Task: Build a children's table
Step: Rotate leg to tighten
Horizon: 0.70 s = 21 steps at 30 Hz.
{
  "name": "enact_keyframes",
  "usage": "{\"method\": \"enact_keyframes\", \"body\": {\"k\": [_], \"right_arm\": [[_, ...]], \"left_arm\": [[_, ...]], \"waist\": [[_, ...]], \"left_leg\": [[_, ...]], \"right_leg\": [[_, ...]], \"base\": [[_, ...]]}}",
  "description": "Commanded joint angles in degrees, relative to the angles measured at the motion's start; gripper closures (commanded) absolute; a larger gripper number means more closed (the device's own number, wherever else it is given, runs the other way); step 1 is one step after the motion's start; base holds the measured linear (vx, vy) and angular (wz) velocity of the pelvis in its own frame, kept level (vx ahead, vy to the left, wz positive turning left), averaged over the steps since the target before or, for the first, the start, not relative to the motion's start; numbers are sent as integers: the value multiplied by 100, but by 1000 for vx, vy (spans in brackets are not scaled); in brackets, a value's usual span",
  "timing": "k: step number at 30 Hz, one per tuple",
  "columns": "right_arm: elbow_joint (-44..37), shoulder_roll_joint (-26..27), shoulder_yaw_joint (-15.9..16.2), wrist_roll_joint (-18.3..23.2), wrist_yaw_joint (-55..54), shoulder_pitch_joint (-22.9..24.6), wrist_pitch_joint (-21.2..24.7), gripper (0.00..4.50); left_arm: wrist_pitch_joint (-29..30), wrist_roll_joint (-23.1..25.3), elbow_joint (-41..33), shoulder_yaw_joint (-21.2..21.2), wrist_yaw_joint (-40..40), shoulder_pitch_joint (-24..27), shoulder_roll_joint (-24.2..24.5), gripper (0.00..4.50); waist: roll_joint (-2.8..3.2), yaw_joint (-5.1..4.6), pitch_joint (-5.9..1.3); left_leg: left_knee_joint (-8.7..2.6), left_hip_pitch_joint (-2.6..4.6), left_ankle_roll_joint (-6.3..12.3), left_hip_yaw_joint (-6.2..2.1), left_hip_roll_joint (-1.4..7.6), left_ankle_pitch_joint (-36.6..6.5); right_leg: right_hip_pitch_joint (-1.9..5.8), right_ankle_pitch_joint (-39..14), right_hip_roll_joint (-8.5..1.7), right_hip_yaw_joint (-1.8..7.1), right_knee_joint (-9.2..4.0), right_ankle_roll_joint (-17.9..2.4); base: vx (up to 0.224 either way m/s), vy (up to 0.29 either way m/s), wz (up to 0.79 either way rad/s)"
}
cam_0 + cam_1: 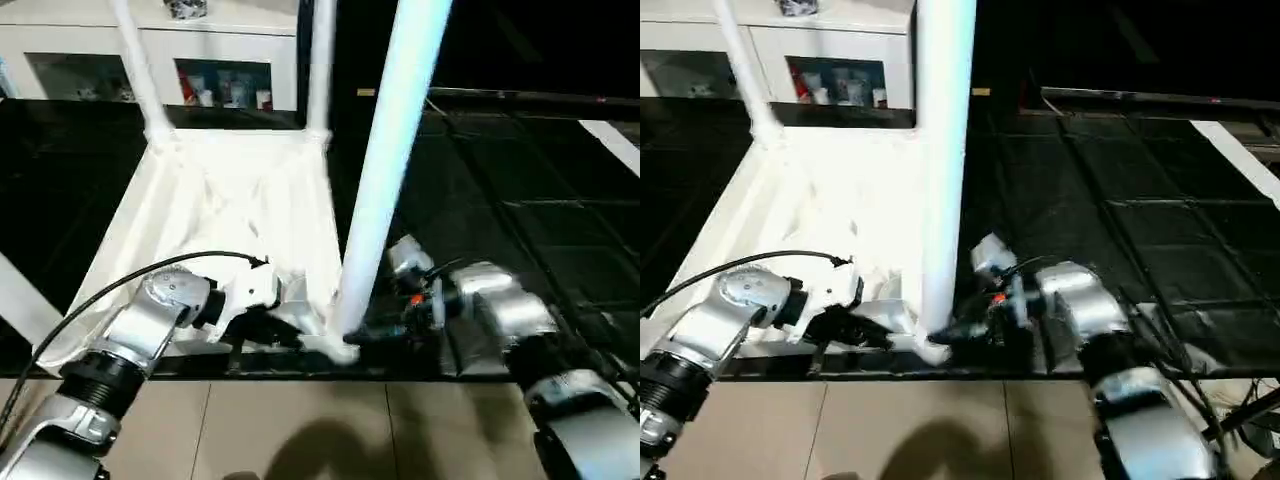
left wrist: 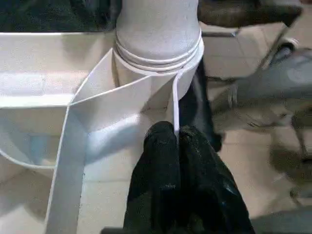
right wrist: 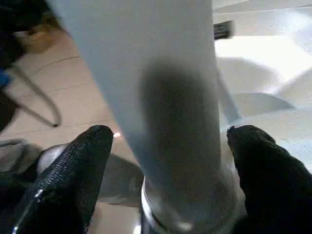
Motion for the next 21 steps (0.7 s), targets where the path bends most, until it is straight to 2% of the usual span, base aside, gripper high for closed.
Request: {"method": "enact_keyframes", "body": {"k": [1, 2, 4, 9, 14, 18, 21], "right_arm": [[11, -42, 19, -51, 152, -102, -38, 84], [13, -45, 31, -42, 188, -106, -38, 84], [43, -54, 72, 0, 222, -130, -55, 114], [179, -90, 232, 118, 225, -188, -168, 149], [151, -118, 310, 197, 225, -184, -152, 194], [81, -127, 404, 293, 225, -141, -126, 212], [51, -117, 404, 361, 225, -93, -82, 218]], "left_arm": [[-113, 164, -130, -436, -384, 41, -49, 450], [-137, 176, -115, -439, -401, 34, -47, 450], [-178, 184, -73, -447, -428, 7, -49, 450], [-238, 166, 12, -478, -423, -53, -48, 450], [-214, 156, 66, -435, -406, -80, -81, 450], [-168, 130, 189, -365, -303, -94, -144, 450], [-7, 62, 208, -298, -204, -103, -203, 450]], "waist": [[63, -51, -345], [59, -46, -346], [67, -48, -345], [59, -69, -324], [56, -71, -325], [63, -72, -326], [63, -67, -319]], "left_leg": [[-353, 48, 313, -15, 220, -808], [-352, 40, 313, -16, 217, -796], [-358, 27, 293, -23, 212, -839], [-380, 33, 189, -26, 209, -1110], [-377, 30, 192, -27, 213, -1073], [-374, 38, 203, -24, 208, -1073], [-379, 34, 187, -26, 206, -1145]], "right_leg": [[248, -172, -367, 361, -357, -1459], [259, -120, -364, 357, -348, -1471], [272, -156, -371, 351, -350, -1457], [276, -663, -393, 361, -407, -1360], [272, -628, -384, 365, -400, -1341], [268, -579, -376, 366, -401, -1356], [272, -749, -386, 369, -419, -1331]], "base": [[0, 0, 0], [0, 0, 0], [0, 0, 0], [0, 0, 0], [0, 0, 0], [0, 0, 0], [0, 0, 0]]}}
